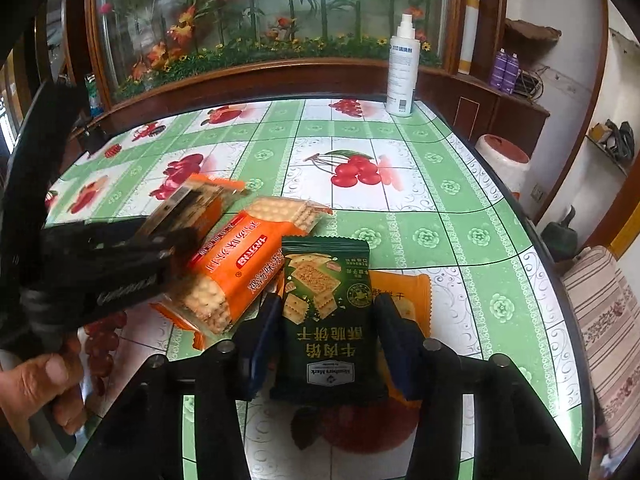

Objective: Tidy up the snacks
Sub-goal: 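Grasp the tan barcode cracker pack with the left tool while the right tool grasps the dark green pack, then carry the tan barcode pack and dark green pack over the white tray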

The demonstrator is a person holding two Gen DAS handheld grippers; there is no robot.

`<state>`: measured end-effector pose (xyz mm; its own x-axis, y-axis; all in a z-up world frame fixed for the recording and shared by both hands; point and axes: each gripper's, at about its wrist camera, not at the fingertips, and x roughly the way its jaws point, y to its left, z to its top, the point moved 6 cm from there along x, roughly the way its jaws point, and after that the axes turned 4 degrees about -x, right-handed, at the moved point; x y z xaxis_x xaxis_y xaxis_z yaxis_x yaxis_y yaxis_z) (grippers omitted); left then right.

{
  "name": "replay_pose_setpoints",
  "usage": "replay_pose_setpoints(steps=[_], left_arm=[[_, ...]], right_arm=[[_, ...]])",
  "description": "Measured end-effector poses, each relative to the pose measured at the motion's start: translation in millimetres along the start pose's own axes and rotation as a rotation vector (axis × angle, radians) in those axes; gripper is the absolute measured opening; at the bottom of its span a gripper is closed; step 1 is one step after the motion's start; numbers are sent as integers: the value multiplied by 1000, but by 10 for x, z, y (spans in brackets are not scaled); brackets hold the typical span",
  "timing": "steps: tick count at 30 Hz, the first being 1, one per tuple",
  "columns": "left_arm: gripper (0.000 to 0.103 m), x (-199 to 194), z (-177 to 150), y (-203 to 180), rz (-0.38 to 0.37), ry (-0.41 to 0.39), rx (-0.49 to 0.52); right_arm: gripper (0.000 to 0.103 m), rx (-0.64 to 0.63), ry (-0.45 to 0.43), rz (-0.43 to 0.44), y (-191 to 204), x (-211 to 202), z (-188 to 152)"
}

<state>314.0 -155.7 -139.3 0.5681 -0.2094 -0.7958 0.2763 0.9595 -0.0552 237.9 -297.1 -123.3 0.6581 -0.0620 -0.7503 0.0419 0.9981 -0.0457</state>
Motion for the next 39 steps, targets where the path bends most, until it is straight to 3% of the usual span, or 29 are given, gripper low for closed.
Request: replay_pose_setpoints(steps=[4,7,11,14,22,25,34,39], left_arm=[[53,-91,-154,163,15,15,-18],[53,-155,-232,241,17,16,-36],[53,-237,-339,292,15,19,-52],[52,-316,-446,312,10,19,-57],[52,-592,-756,478,-11,10,-109],[52,-743,-869,588,-17,-4,-138],[52,-1274,-1121,849,27,-93,-212],[52,-1516,-1185,921,76,-136,-216]], right_arm=[[48,35,-4,40,-46,-24,-3],[52,32,-11,0,-93,-2,-11],[53,19,-14,14,-60,8,5],[46,42,-14,47,-83,-22,5],[46,100,-48,113,-138,-195,-16],[46,89,-75,164,3,-325,-3],[46,100,-102,435,541,-589,-67],[46,53,-109,483,836,-703,-145]])
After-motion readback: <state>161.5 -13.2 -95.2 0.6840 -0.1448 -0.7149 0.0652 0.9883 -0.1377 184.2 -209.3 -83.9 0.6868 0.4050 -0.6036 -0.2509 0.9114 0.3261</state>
